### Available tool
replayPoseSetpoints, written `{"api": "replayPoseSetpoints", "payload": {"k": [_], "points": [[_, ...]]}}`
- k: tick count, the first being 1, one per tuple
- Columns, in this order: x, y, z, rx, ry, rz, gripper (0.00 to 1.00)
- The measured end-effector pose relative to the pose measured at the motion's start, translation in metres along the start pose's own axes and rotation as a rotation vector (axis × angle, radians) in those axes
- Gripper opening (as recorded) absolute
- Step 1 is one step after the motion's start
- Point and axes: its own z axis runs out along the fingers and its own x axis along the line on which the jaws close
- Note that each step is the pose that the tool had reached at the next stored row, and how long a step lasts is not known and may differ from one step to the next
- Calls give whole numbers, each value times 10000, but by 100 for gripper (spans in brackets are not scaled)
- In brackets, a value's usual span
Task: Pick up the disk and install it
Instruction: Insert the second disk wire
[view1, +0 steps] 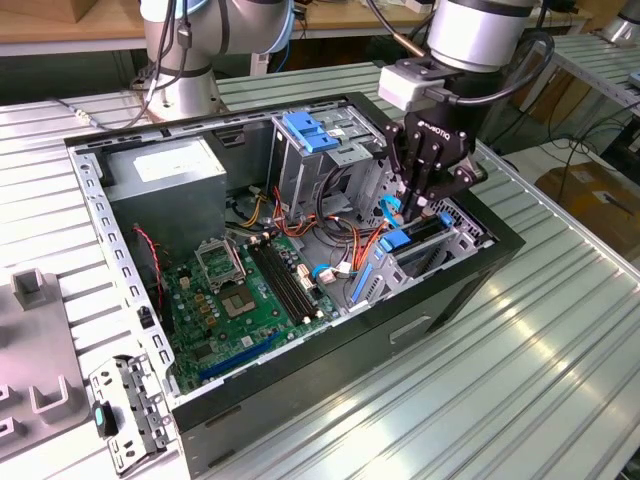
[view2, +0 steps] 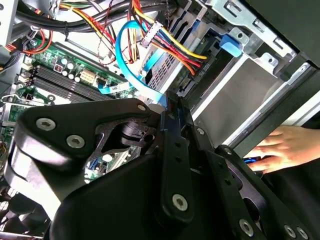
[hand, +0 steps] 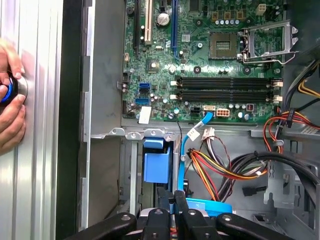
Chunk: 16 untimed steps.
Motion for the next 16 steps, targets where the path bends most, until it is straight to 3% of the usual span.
{"api": "replayPoseSetpoints", "payload": {"k": [1, 2, 3, 5, 6, 7, 8, 9, 16], "points": [[0, 1, 0, 92, 3, 15, 16], [2, 5, 1, 252, 3, 39, 16], [2, 11, 1, 364, 4, 56, 16], [4, 28, 2, 497, -29, 75, 16], [7, 40, 2, 547, -94, 80, 16], [32, 47, 6, 618, -251, 87, 16], [195, 54, 31, 703, -675, 104, 16], [225, 54, 36, 704, -706, 105, 16], [229, 54, 37, 704, -706, 105, 16]]}}
